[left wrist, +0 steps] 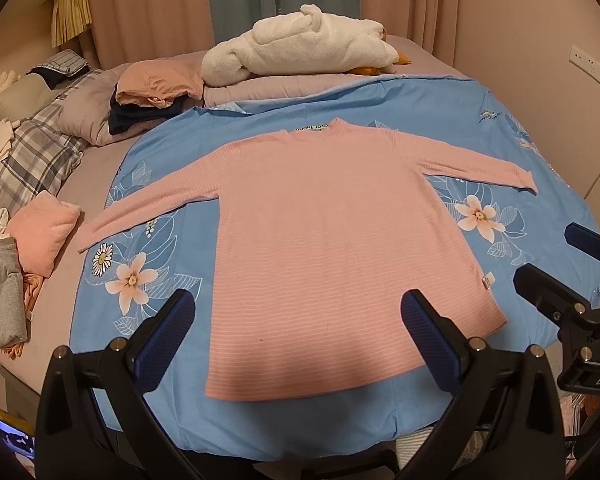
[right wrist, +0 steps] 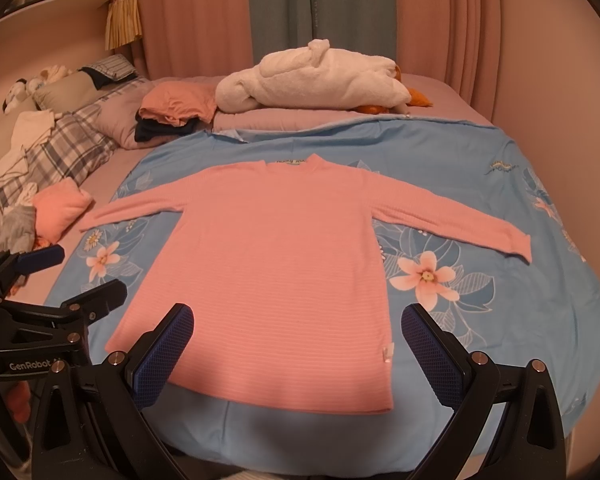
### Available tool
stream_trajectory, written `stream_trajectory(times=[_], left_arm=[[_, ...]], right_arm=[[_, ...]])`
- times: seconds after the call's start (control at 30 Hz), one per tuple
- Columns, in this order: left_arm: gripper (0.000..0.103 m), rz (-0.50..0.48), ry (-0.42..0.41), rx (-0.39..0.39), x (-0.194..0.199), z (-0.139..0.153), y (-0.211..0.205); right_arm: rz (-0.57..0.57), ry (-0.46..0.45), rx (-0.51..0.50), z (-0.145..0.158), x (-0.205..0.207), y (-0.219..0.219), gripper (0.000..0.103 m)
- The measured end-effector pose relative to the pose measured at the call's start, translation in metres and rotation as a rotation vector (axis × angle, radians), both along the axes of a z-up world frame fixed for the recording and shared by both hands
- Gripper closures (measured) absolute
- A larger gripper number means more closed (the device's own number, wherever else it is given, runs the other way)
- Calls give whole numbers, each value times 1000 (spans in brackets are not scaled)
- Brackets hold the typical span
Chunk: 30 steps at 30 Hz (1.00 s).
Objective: Fold small clothes
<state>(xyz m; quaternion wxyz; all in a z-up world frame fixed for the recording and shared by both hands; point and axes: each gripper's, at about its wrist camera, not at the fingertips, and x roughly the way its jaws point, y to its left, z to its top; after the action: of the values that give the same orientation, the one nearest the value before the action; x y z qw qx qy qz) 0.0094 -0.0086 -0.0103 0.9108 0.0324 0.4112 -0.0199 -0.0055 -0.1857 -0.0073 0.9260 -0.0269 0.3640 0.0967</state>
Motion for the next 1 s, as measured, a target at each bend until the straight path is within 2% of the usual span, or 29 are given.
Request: stream_trajectory(times=[0.27,0.33,0.47,0.6,0.7,0.83,1.0], left_arm=[[0,-3,9,-7,5,-3,-1],[0,0,7,-23,12,-9,0],[0,11,72,-89,34,-37,6],[0,-7,181,-217,55,-78,12],[0,-8,229,-292,64,-97,13],[0,-30,247,-316,84,-106,7],[0,-54,195,-317,124,-94,2]], right_arm=[[3,8,14,-5,2,-1,0],[24,13,54,-9,5,-3,0],[23,70,185,-33,20,-19,0],[-63,195,326,-82,40,-49,0],[-136,250,422,-110,49,-79,0],[-271,249,510,-125,61,-128,0],[-448,175,581,-132,84,-200,0]])
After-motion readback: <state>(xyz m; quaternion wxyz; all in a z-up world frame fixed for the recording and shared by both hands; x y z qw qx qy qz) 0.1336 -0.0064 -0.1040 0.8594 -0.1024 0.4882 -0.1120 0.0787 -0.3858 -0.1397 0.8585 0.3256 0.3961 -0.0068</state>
